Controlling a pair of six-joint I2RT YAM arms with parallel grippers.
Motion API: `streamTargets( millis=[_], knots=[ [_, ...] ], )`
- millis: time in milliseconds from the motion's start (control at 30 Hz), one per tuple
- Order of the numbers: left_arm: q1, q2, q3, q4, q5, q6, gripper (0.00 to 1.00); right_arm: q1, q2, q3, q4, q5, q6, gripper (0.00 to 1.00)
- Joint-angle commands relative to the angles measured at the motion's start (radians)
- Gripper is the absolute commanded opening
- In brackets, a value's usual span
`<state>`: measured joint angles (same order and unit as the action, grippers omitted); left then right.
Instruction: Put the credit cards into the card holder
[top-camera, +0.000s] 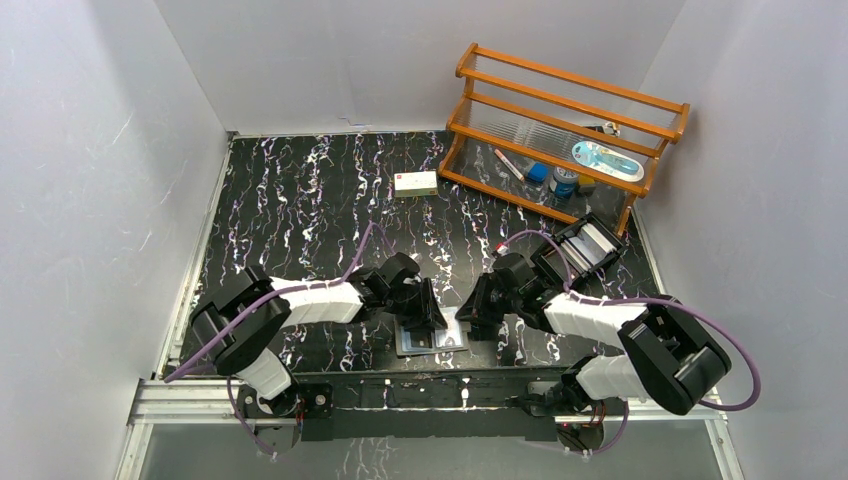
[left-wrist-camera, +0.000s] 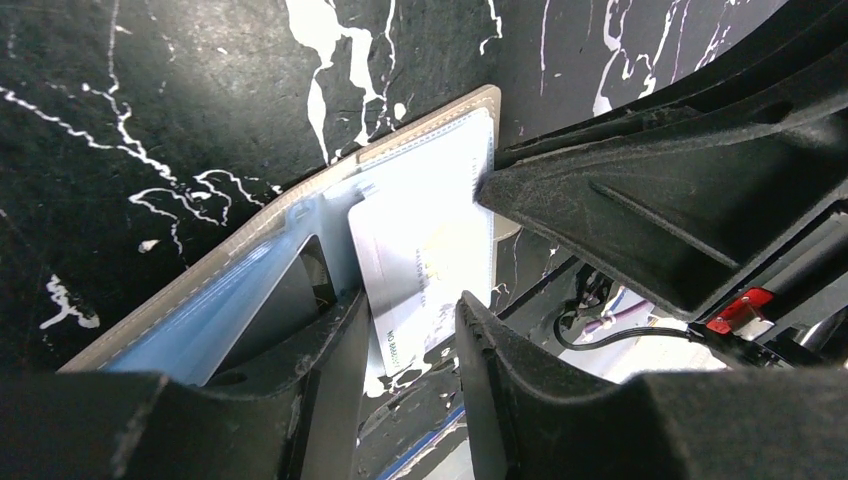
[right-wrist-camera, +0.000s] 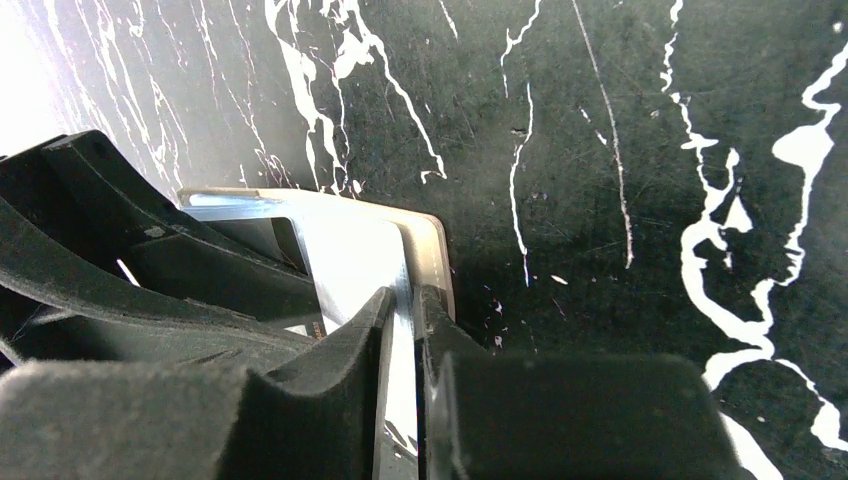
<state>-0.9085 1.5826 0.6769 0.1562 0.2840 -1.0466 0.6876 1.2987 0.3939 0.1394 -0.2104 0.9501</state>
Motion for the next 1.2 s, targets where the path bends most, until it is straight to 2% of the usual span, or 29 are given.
streamTargets(
  millis=[0, 133, 267, 400, 633, 900, 1167],
  knots=[
    [-0.017, 0.012, 0.033, 0.004, 0.005, 0.019, 0.35, 0.003, -0.018, -0.023, -0.017, 0.051, 0.022, 0.23],
    [-0.016, -0.029, 0.031, -0.032, -0.002, 0.027, 0.38, 0.003, -0.052, 0.002, -0.089, 0.083, -0.008, 0.27],
    [-0.015, -0.090, 0.053, -0.149, -0.042, 0.058, 0.45, 0.003, -0.087, 0.031, -0.142, 0.101, -0.036, 0.28],
    [-0.012, -0.165, 0.070, -0.285, -0.117, 0.083, 0.50, 0.004, -0.079, 0.025, -0.133, 0.090, -0.039, 0.28],
    [-0.006, -0.266, 0.065, -0.412, -0.199, 0.092, 0.57, 0.005, -0.062, 0.016, -0.106, 0.071, -0.037, 0.27],
    [0.020, -0.253, 0.021, -0.354, -0.172, 0.102, 0.62, 0.006, -0.071, 0.021, -0.107, 0.058, -0.040, 0.26],
    [0.035, -0.222, 0.026, -0.352, -0.179, 0.114, 0.64, 0.024, -0.137, 0.082, -0.180, 0.076, -0.042, 0.27]
  ],
)
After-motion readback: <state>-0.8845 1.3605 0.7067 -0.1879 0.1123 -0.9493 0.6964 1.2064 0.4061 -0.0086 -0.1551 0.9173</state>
